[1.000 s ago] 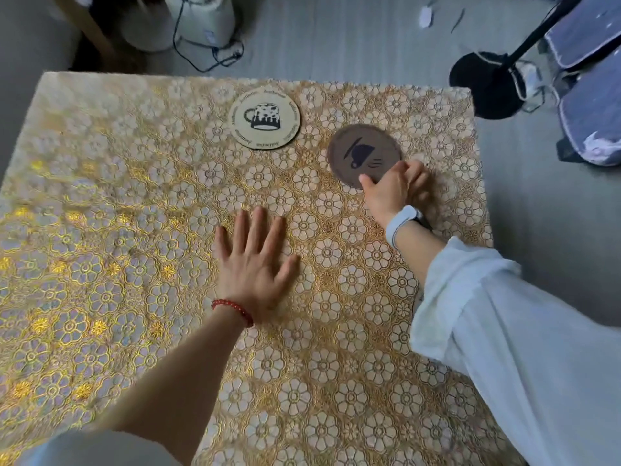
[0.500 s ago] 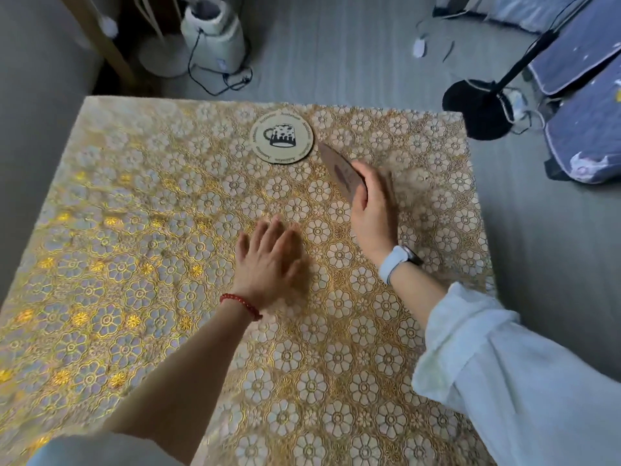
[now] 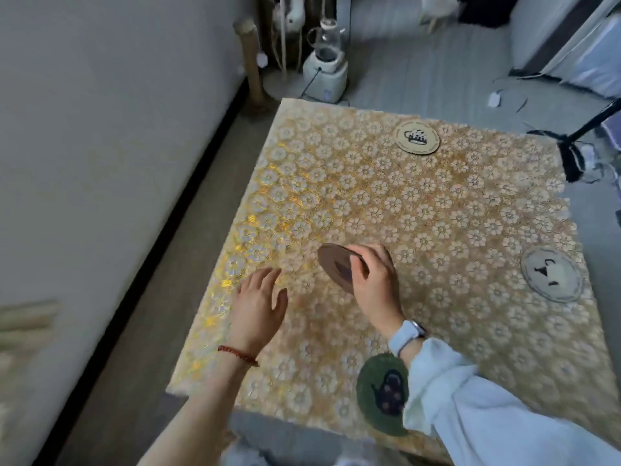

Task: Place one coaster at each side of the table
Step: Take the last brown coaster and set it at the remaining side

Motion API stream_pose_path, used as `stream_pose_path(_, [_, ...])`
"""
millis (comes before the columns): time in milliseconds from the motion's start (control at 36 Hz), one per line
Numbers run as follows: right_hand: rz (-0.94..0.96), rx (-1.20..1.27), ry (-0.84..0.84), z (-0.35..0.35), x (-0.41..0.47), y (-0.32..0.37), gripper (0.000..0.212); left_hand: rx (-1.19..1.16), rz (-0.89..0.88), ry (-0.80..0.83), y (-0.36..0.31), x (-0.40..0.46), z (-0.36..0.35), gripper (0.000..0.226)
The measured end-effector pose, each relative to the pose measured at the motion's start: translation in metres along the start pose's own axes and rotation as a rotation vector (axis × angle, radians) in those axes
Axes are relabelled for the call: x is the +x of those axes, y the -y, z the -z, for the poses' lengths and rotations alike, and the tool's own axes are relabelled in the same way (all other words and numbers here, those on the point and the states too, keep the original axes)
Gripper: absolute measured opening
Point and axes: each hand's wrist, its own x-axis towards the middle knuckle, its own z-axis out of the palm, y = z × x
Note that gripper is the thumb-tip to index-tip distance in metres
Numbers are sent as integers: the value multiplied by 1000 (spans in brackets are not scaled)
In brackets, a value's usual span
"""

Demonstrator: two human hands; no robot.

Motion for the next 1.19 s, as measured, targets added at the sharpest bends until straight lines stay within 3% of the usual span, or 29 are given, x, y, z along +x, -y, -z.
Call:
stream_pose_path(139, [38,-4,58,-65,-64,79,22,-73,88,-26,90,-74,69,49])
stream_pose_path(306, [-14,86,193,-153,-111,162,14,28,187,-45,195,-122,153,45])
stream_pose_path(472, [70,141,335,-202,-103,229,18,64,249,-83,263,-117,193,34])
stream_pose_path(639, [55,164,361,-242,-66,238,26,21,198,-9,291,-69,192,31])
stream_pose_path(889, [-223,162,106,-275,38,211,26,67,24,178,301,80,204,31])
stream_pose_path(1028, [-389,194,-120,-258,91,197,23,130,-170,280,275,171,210,65])
stream_pose_path(1194, [-534,166,-296,-220,124,177,25,133,-359,433,222,251,190,47])
